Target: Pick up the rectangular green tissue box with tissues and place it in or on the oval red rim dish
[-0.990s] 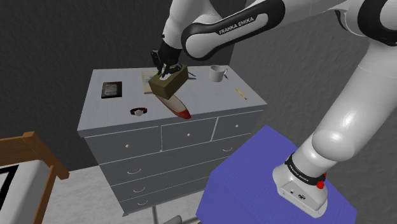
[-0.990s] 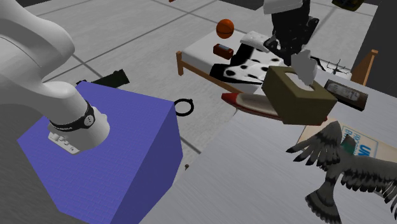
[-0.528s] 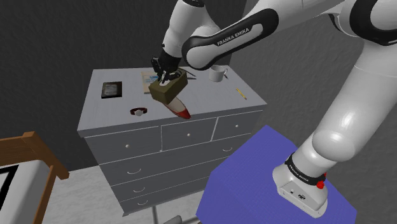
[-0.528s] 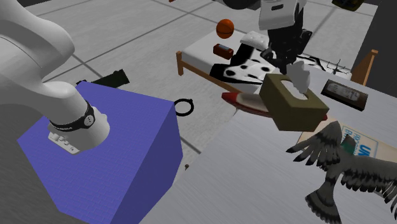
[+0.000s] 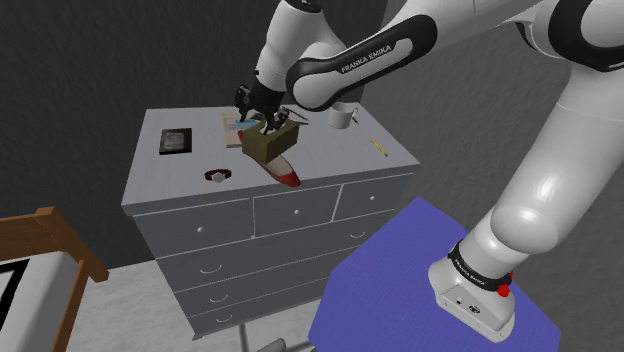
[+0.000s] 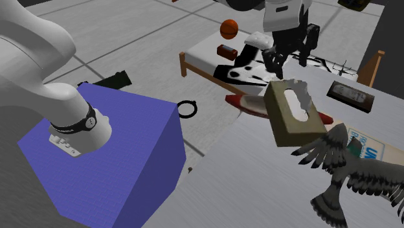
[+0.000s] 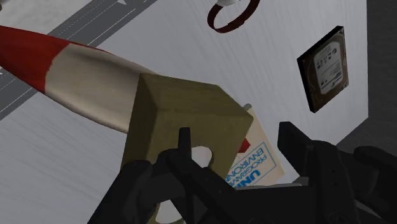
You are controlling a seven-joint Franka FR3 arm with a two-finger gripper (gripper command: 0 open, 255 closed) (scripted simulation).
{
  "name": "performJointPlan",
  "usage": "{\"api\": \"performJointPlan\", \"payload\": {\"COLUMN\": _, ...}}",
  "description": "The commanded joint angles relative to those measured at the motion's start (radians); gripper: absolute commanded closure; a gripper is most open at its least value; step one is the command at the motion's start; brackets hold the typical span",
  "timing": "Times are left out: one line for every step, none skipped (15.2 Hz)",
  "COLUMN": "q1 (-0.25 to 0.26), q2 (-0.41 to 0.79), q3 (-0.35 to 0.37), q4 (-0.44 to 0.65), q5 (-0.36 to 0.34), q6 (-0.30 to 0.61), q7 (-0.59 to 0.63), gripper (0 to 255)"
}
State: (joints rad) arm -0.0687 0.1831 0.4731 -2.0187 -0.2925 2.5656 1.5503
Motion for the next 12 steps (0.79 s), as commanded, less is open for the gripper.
{"api": "performJointPlan", "payload": {"q1": 0.0, "q2": 0.0, "q3": 0.0, "q4": 0.0, "q5": 0.0, "q6": 0.0, "q7": 0.0, "gripper": 0}}
{"api": "performJointPlan", "payload": {"q1": 0.0, "q2": 0.0, "q3": 0.0, "q4": 0.0, "q5": 0.0, "q6": 0.0, "q7": 0.0, "gripper": 0}}
{"api": "performJointPlan", "payload": {"q1": 0.0, "q2": 0.0, "q3": 0.0, "q4": 0.0, "q5": 0.0, "q6": 0.0, "q7": 0.0, "gripper": 0}}
{"api": "performJointPlan", "payload": {"q1": 0.0, "q2": 0.0, "q3": 0.0, "q4": -0.001, "q5": 0.001, "q6": 0.0, "q7": -0.001, "gripper": 0}}
{"api": "performJointPlan", "payload": {"q1": -0.008, "q2": -0.032, "q3": 0.009, "q4": -0.008, "q5": 0.029, "q6": -0.02, "q7": -0.02, "gripper": 0}}
{"api": "performJointPlan", "payload": {"q1": -0.015, "q2": -0.063, "q3": 0.017, "q4": -0.013, "q5": 0.057, "q6": -0.041, "q7": -0.038, "gripper": 0}}
{"api": "performJointPlan", "payload": {"q1": -0.021, "q2": -0.094, "q3": 0.023, "q4": -0.017, "q5": 0.085, "q6": -0.062, "q7": -0.057, "gripper": 0}}
{"api": "performJointPlan", "payload": {"q1": -0.024, "q2": -0.118, "q3": 0.026, "q4": -0.019, "q5": 0.106, "q6": -0.08, "q7": -0.071, "gripper": 0}}
{"api": "performJointPlan", "payload": {"q1": -0.022, "q2": -0.118, "q3": 0.025, "q4": -0.019, "q5": 0.106, "q6": -0.08, "q7": -0.071, "gripper": 0}}
{"api": "performJointPlan", "payload": {"q1": -0.022, "q2": -0.118, "q3": 0.024, "q4": -0.019, "q5": 0.106, "q6": -0.08, "q7": -0.071, "gripper": 0}}
{"api": "performJointPlan", "payload": {"q1": -0.022, "q2": -0.118, "q3": 0.024, "q4": -0.019, "q5": 0.107, "q6": -0.08, "q7": -0.071, "gripper": 0}}
{"api": "performJointPlan", "payload": {"q1": -0.022, "q2": -0.118, "q3": 0.024, "q4": -0.019, "q5": 0.106, "q6": -0.08, "q7": -0.071, "gripper": 0}}
